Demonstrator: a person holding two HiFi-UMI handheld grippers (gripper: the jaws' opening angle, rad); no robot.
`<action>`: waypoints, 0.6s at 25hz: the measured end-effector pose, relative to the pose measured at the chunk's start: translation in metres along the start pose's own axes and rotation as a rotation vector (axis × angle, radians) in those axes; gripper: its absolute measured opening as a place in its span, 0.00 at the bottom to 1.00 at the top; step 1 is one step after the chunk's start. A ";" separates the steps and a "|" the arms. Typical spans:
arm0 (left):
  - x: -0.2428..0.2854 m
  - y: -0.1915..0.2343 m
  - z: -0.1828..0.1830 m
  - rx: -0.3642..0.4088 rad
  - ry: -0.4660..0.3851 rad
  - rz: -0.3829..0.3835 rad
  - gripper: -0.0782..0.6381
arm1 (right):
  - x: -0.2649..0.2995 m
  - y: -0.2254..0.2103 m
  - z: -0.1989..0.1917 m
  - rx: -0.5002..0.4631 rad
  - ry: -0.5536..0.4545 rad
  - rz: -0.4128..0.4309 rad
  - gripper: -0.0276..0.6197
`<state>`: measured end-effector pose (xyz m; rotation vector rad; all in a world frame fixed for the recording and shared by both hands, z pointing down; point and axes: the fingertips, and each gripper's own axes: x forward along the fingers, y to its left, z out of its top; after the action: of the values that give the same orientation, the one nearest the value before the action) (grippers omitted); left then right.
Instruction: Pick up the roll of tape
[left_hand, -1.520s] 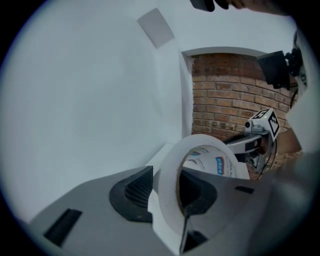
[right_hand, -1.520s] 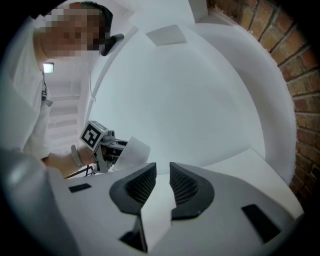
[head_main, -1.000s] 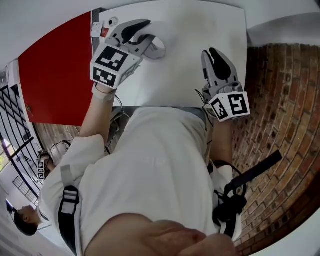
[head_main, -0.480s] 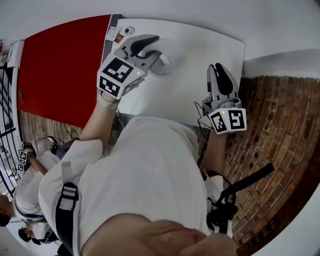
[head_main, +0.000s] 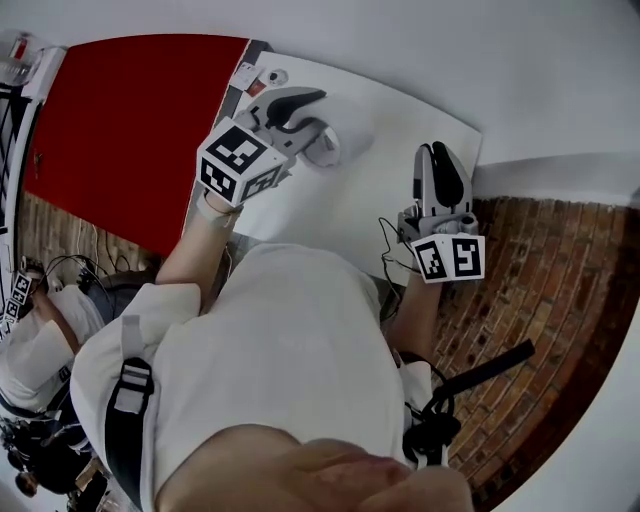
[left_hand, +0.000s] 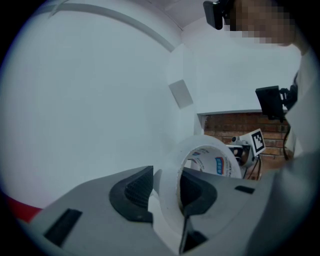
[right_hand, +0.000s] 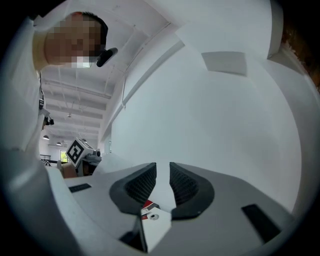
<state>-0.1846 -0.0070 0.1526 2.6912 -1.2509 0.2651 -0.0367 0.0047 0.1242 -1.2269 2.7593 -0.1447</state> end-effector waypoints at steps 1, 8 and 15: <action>-0.003 0.001 0.004 -0.002 -0.011 0.006 0.27 | 0.002 0.002 0.005 -0.001 -0.007 0.008 0.14; -0.021 -0.002 0.033 -0.088 -0.122 -0.013 0.27 | 0.009 0.012 0.037 0.016 -0.061 0.066 0.14; -0.026 -0.022 0.054 -0.207 -0.215 -0.137 0.27 | 0.013 0.020 0.061 0.052 -0.110 0.110 0.14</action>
<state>-0.1791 0.0149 0.0928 2.6604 -1.0708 -0.1662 -0.0505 0.0057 0.0600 -1.0360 2.7021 -0.1330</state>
